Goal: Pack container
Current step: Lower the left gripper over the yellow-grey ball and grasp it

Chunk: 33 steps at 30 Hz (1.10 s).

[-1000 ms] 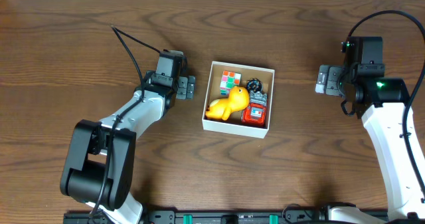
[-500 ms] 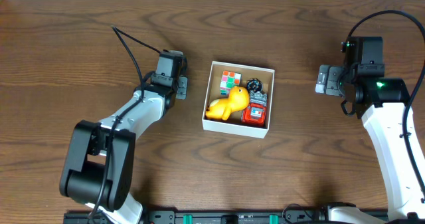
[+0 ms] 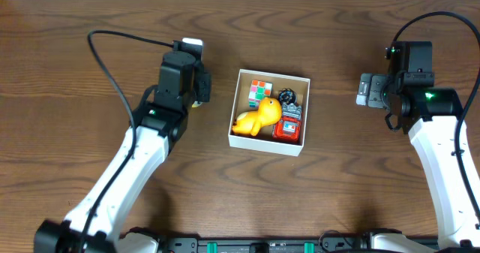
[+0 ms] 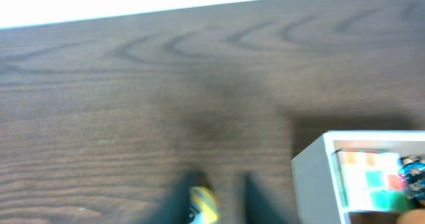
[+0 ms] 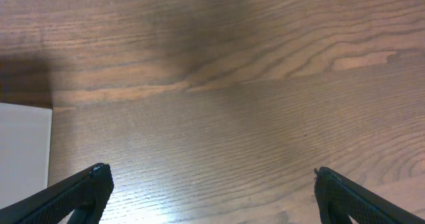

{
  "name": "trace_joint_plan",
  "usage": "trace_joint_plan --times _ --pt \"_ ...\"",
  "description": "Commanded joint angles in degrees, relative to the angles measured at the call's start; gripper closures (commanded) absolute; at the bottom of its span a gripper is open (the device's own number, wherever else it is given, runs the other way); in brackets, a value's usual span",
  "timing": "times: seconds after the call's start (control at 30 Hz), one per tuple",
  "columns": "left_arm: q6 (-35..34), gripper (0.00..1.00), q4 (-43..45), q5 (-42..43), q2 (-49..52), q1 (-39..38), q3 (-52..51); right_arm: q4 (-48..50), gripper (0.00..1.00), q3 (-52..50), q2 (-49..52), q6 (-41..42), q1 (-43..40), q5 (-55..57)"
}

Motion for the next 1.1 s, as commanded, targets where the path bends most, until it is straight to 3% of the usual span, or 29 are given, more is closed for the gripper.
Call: trace_joint_plan --times 0.0,0.07,0.1,0.27,0.63,0.97,1.07 --pt "-0.5 0.46 -1.3 0.6 -0.1 0.1 -0.4 0.0 0.02 0.6 -0.1 1.0 -0.5 0.4" --pt "-0.5 0.22 -2.4 0.5 1.3 0.1 -0.4 0.0 0.01 0.6 -0.1 1.0 -0.5 0.4" --pt "-0.5 0.17 -2.9 0.5 2.2 0.1 -0.4 0.0 0.01 0.6 -0.1 1.0 -0.5 0.4" --pt "-0.5 0.11 -3.3 0.4 9.2 1.3 -0.4 0.0 0.01 0.6 -0.1 1.0 -0.5 0.4" --pt "-0.5 0.1 -2.7 0.5 19.6 4.1 -0.4 0.0 0.01 0.6 -0.1 1.0 -0.5 0.4" --pt "-0.5 0.11 -5.4 0.5 20.2 4.1 -0.4 0.0 0.01 0.6 -0.1 1.0 -0.5 0.4" --pt "-0.5 0.19 -4.6 0.5 20.2 4.1 -0.4 0.0 0.01 0.6 -0.1 1.0 -0.5 0.4"
